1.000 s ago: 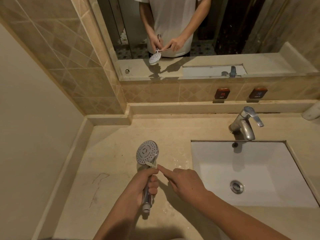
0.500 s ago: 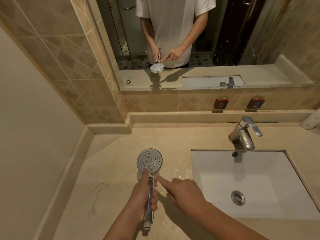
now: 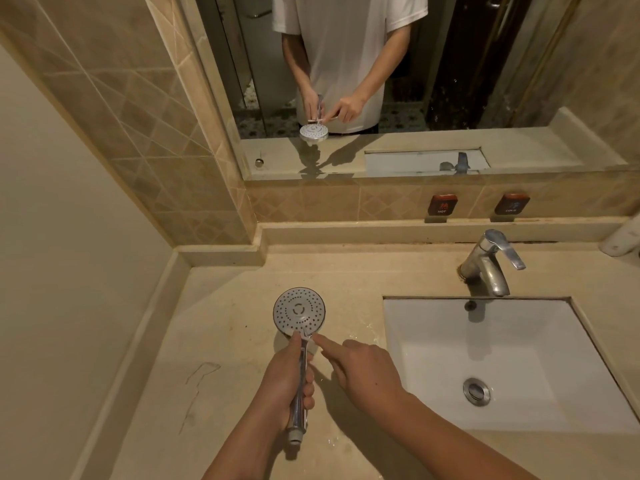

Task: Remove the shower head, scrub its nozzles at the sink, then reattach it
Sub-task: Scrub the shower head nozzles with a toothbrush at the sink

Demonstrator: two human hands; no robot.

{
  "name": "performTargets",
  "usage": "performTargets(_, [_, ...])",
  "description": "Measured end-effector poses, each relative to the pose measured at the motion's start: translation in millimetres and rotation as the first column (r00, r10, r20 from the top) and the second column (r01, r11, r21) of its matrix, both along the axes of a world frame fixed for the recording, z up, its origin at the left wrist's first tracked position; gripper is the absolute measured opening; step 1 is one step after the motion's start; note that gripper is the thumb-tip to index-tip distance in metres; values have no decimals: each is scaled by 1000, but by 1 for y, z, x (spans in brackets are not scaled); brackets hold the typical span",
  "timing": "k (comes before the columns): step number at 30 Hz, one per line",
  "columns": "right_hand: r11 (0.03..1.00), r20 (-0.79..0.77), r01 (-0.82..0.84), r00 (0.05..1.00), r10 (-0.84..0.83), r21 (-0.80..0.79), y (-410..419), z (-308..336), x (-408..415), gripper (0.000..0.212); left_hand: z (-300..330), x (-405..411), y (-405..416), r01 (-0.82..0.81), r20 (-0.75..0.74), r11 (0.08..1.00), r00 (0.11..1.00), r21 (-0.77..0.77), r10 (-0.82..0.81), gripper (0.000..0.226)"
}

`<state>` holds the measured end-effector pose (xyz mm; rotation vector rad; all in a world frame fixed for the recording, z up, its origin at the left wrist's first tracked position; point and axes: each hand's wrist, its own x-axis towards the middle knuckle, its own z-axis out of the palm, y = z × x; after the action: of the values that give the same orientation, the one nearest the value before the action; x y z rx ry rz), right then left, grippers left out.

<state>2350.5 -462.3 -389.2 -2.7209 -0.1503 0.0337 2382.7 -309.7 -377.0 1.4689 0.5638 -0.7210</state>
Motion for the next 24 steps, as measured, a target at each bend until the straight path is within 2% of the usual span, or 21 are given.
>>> performTargets(6, [996, 18, 63, 998, -64, 57, -5, 5, 12, 47, -7, -1, 10, 197, 149, 958, 962, 207, -230, 35])
performTargets(10, [994, 15, 94, 995, -95, 58, -15, 7, 20, 43, -6, -1, 7, 170, 97, 982, 979, 86, -179, 39])
performTargets(12, [997, -5, 26, 1000, -25, 73, -14, 6, 17, 44, -3, 0, 4, 153, 88, 987, 984, 48, -157, 42])
performTargets(14, [995, -2, -61, 998, 61, 73, -13, 6, 15, 45, -1, 2, 3, 133, 112, 989, 984, 63, -139, 42])
performTargets(19, [989, 92, 77, 992, -89, 129, -34, 14, 33, 42, 8, 11, 0, 120, 164, 989, 977, 89, -133, 35])
performTargets(23, [987, 72, -71, 996, 61, 145, -34, 24, 29, 42, 17, 16, -5, 134, 205, 988, 968, 78, -147, 28])
performTargets(24, [986, 85, -58, 995, 45, 155, -38, 26, 32, 41, 18, 17, -6, 138, 215, 988, 965, 73, -151, 25])
